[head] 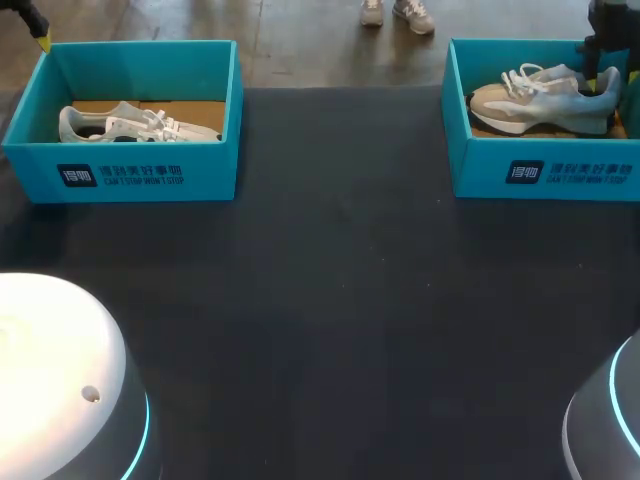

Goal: Take the shoe out of the shoebox, open the shoe tongue, remove and reinsert the insole, then place the shoe into the shoebox

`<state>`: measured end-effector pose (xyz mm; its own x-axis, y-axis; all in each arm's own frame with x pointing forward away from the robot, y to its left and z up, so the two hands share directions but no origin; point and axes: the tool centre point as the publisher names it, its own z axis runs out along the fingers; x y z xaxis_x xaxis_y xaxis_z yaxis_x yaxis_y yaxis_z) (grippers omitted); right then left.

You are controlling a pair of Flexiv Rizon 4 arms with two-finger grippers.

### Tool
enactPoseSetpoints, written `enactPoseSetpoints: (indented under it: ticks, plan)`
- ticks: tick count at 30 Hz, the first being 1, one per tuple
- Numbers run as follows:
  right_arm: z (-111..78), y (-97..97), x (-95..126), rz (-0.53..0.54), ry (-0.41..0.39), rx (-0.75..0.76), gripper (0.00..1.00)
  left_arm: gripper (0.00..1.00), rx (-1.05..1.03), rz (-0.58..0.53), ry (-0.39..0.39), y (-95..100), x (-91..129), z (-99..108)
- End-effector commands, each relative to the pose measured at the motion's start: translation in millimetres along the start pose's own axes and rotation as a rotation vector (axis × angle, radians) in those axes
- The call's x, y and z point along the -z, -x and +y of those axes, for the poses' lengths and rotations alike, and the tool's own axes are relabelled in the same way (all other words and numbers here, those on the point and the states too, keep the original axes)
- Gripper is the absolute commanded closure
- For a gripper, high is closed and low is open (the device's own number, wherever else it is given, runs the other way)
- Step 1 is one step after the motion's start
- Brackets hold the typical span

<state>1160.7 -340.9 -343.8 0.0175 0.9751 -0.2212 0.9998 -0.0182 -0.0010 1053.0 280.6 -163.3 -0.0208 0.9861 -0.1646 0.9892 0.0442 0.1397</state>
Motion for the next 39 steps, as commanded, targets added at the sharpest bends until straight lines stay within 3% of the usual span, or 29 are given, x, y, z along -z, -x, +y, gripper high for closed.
enactPoseSetpoints:
  ticks: [1,8,18,23,26,27,29,31,39]
  plan:
    - [10.3,0.8,-6.4,0.012,-0.042,-0.003,0.39,0.0,-0.001,0.001,0.002,-0.3,0.2,-1.0]
    - [8.9,0.5,-13.6,0.032,-0.06,-0.016,0.44,0.0,-0.001,0.001,0.002,-0.3,0.2,-1.0]
    - [9.3,0.8,-19.5,0.039,-0.074,-0.032,0.39,0.0,-0.001,0.001,0.002,-0.3,0.2,-1.0]
    - [10.4,0.5,-21.5,0.044,-0.077,-0.041,0.46,0.0,-0.001,0.001,0.002,-0.3,0.2,-1.0]
    - [10.8,0.3,-23.5,0.057,-0.085,-0.051,0.52,0.0,-0.001,0.001,0.002,-0.3,0.2,-1.0]
    - [11.2,0.5,-23.9,0.058,-0.084,-0.055,0.59,0.0,-0.001,0.001,0.002,-0.3,0.2,-1.0]
    - [12.1,1.1,-24.5,0.062,-0.085,-0.062,0.89,0.0,-0.001,0.001,0.002,-0.3,0.2,-1.0]
    - [12.4,1.8,-25.1,0.064,-0.087,-0.069,1.0,0.0,-0.001,0.001,0.002,-0.3,0.2,-1.0]
    - [8.8,1.0,-24.1,0.05,-0.081,-0.081,1.0,0.0,-0.001,0.001,0.002,-0.3,0.2,-1.0]
